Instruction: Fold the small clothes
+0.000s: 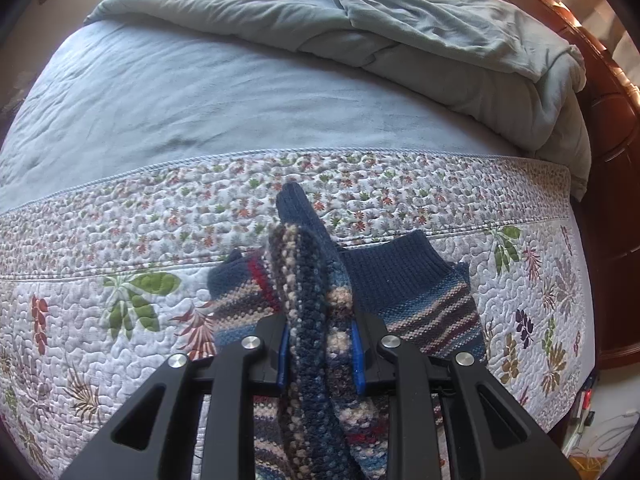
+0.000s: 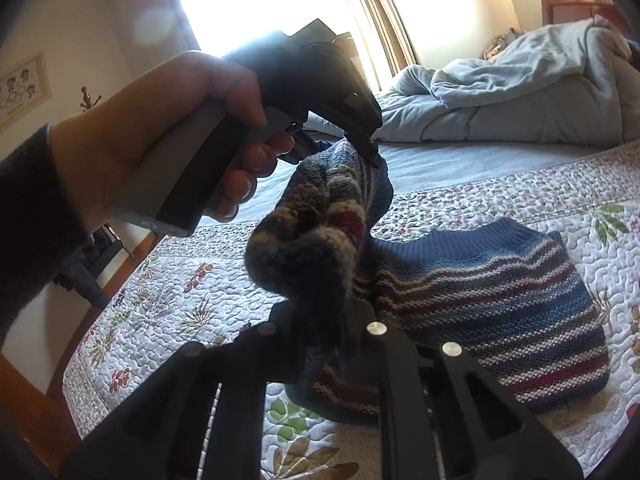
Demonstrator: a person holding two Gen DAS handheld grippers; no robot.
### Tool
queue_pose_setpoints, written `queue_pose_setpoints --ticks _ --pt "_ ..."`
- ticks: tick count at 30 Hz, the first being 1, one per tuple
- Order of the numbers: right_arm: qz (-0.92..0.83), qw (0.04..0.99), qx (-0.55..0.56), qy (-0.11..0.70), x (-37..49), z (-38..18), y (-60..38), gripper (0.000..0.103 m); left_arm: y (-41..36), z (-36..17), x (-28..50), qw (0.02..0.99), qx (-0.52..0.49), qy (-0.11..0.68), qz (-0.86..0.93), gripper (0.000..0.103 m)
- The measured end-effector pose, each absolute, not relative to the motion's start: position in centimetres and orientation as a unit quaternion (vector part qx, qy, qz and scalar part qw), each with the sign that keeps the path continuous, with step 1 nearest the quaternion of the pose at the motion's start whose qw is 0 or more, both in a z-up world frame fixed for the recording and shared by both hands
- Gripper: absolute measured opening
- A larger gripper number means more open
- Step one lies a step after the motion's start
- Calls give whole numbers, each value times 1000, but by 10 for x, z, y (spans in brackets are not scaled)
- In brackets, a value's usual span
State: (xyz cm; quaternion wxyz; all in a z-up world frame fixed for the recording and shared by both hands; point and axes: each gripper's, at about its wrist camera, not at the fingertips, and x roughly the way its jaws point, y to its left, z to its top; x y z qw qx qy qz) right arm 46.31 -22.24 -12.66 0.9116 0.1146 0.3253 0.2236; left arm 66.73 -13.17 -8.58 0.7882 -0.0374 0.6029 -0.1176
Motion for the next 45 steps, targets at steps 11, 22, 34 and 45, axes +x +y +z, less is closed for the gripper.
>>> queue_pose_setpoints --ticks 11,22,34,45 --pt "205 906 161 333 466 -134 -276 11 -188 -97 667 783 -27 606 -137 23" --pt "186 901 186 344 464 -143 -321 11 -241 -114 665 779 -16 608 -151 23" --pt "173 882 245 364 462 -166 -378 11 -297 -136 664 774 -2 611 -168 23" --pt "155 871 269 382 460 -186 -414 11 -338 -161 663 764 18 622 -171 23"
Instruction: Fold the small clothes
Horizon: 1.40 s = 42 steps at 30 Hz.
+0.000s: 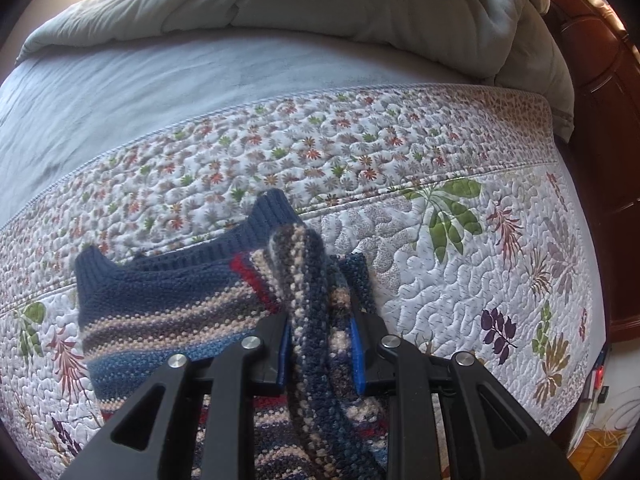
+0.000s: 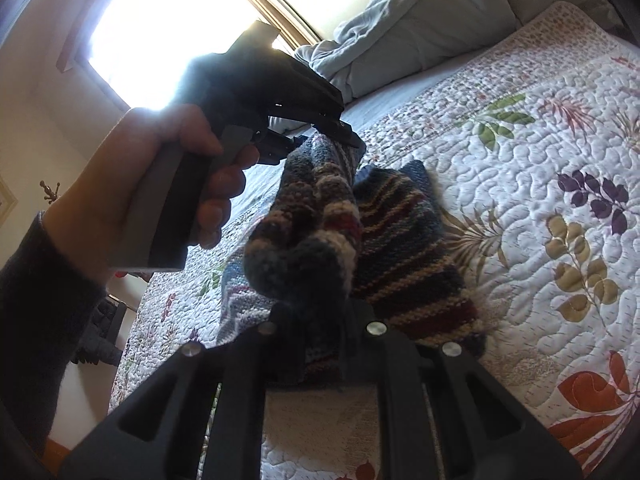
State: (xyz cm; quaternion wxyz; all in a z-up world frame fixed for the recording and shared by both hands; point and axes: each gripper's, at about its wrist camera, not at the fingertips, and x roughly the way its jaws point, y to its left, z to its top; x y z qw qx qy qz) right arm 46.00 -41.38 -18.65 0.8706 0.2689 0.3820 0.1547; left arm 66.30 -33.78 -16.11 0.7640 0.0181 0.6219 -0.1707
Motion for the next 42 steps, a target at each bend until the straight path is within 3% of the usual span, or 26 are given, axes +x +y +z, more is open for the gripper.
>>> queue_pose_setpoints --ticks 13,16,17,18,20,21,22,26,30,32,33,34,39,42 --pt "153 842 316 410 468 -223 -428 11 -348 -186 666 769 38 619 -158 28" --pt "153 838 318 416 470 -227 -428 12 -352 -190 663 771 40 614 -165 35" --pt "153 837 318 418 470 -228 -428 13 -352 -188 662 772 38 611 -170 46" --pt "152 836 318 421 471 -230 -428 18 -351 -186 662 773 34 609 -176 64" --pt "144 831 321 431 471 -233 -430 33 -349 -175 660 782 33 594 -183 78" --pt "144 828 325 434 471 -234 -431 52 -345 -168 660 790 34 584 -185 81" --pt "142 826 331 434 471 -236 -434 63 -341 -160 659 797 36 574 -186 81" --pt "149 804 381 432 469 -240 -454 73 -300 -129 637 825 11 529 -198 84" --pt "158 777 428 435 471 -251 -465 70 -251 -122 572 838 -20 487 -247 85" --pt "173 767 435 439 473 -254 -461 55 -229 -128 540 837 -42 473 -272 85" --pt "180 762 438 441 473 -255 -458 31 -219 -133 526 832 -57 469 -290 85" --pt "176 759 441 445 473 -258 -457 21 -214 -138 516 827 -66 468 -303 85" --pt "167 743 442 474 475 -279 -458 20 -185 -190 487 800 -117 505 -302 82" --pt "172 757 412 477 476 -266 -461 33 -174 -210 481 798 -130 510 -295 79"
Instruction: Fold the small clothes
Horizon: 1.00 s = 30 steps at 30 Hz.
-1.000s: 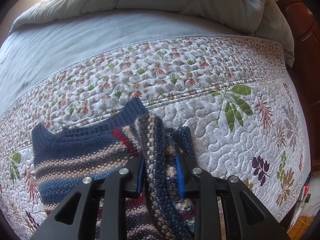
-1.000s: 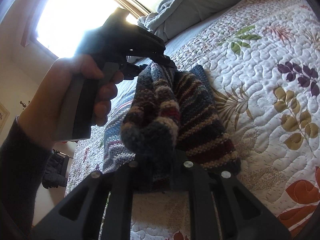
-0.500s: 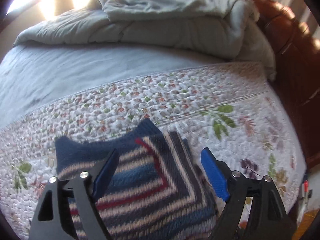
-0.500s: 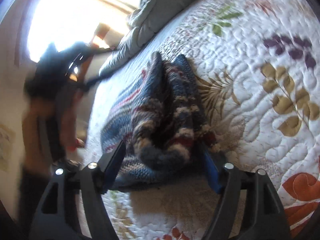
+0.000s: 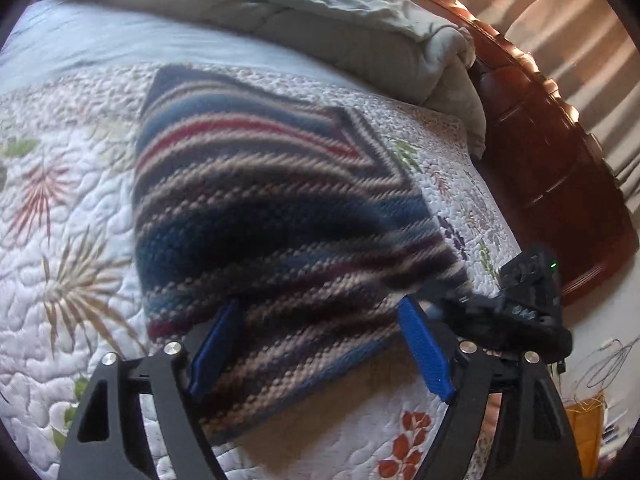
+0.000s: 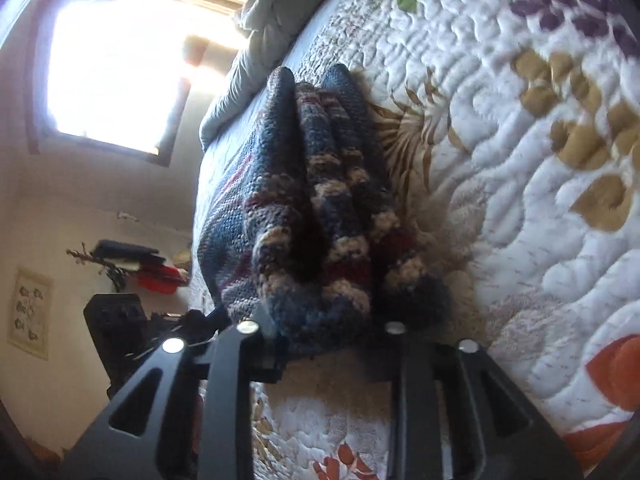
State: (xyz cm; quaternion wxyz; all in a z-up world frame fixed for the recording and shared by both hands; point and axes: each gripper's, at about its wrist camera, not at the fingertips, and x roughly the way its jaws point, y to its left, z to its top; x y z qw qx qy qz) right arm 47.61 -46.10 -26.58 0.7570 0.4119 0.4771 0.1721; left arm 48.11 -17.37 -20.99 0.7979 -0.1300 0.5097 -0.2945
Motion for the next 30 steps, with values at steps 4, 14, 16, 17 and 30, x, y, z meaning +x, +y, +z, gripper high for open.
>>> queue_pose_setpoints --ticks 4,14,16,17,30 --pt "148 806 367 440 476 -220 -477 42 -165 -206 468 797 -137 501 -307 79" --pt "188 821 286 457 590 -182 -450 54 -147 -222 439 806 -124 482 -320 82" --pt "173 822 260 476 628 -186 -439 54 -143 -222 438 805 -142 479 -321 83" --pt "166 822 255 481 642 -191 -435 54 -141 -223 439 803 -151 478 -322 83" --pt "206 847 170 460 676 -182 -394 10 -134 -228 430 805 -172 462 -331 86"
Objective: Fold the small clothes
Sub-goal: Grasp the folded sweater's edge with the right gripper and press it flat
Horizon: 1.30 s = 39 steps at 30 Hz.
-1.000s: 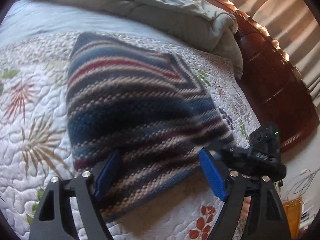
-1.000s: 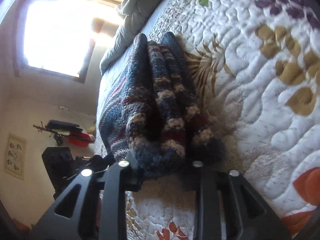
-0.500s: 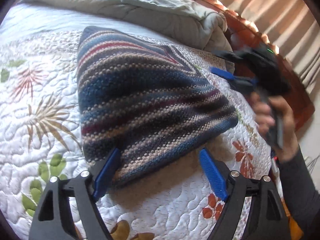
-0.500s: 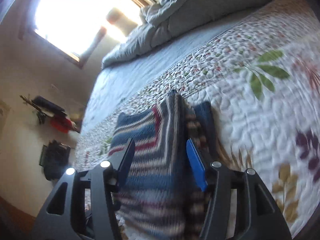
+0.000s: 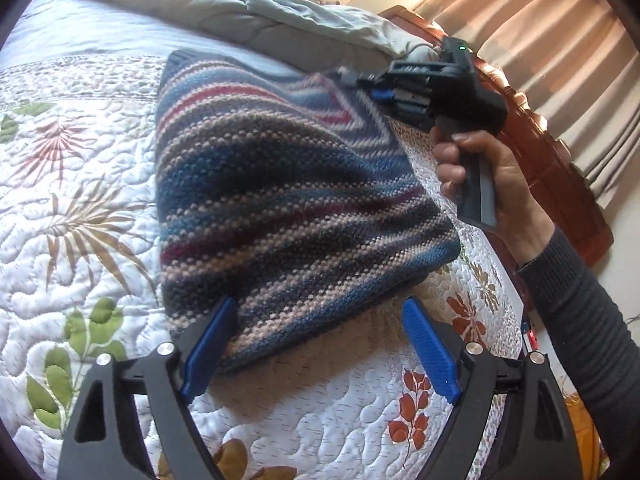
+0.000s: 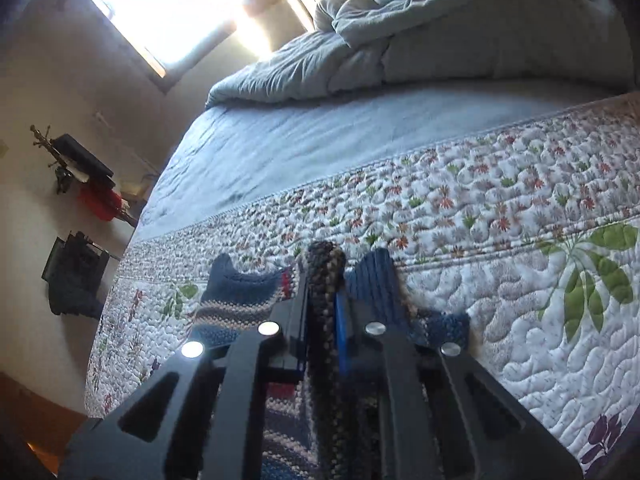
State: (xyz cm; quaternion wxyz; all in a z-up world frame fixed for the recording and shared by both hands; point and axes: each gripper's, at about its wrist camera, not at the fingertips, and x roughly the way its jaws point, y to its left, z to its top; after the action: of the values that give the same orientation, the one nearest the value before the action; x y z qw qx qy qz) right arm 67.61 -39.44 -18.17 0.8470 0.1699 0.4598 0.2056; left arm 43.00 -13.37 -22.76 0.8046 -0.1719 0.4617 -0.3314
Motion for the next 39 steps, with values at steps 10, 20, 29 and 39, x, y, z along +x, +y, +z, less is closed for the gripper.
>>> queue_pose_setpoints --ticks 10,20,29,39 --pt "156 809 245 512 666 -213 -452 36 -127 -212 420 804 -181 463 -326 86" --pt "171 803 208 532 645 -213 -431 12 -107 -217 395 801 -192 475 -310 87" --pt "131 830 224 494 631 -199 -470 4 -100 -200 388 807 -203 457 -314 87" --pt "170 779 277 537 606 -229 -471 53 -93 -201 384 807 -195 468 -303 87"
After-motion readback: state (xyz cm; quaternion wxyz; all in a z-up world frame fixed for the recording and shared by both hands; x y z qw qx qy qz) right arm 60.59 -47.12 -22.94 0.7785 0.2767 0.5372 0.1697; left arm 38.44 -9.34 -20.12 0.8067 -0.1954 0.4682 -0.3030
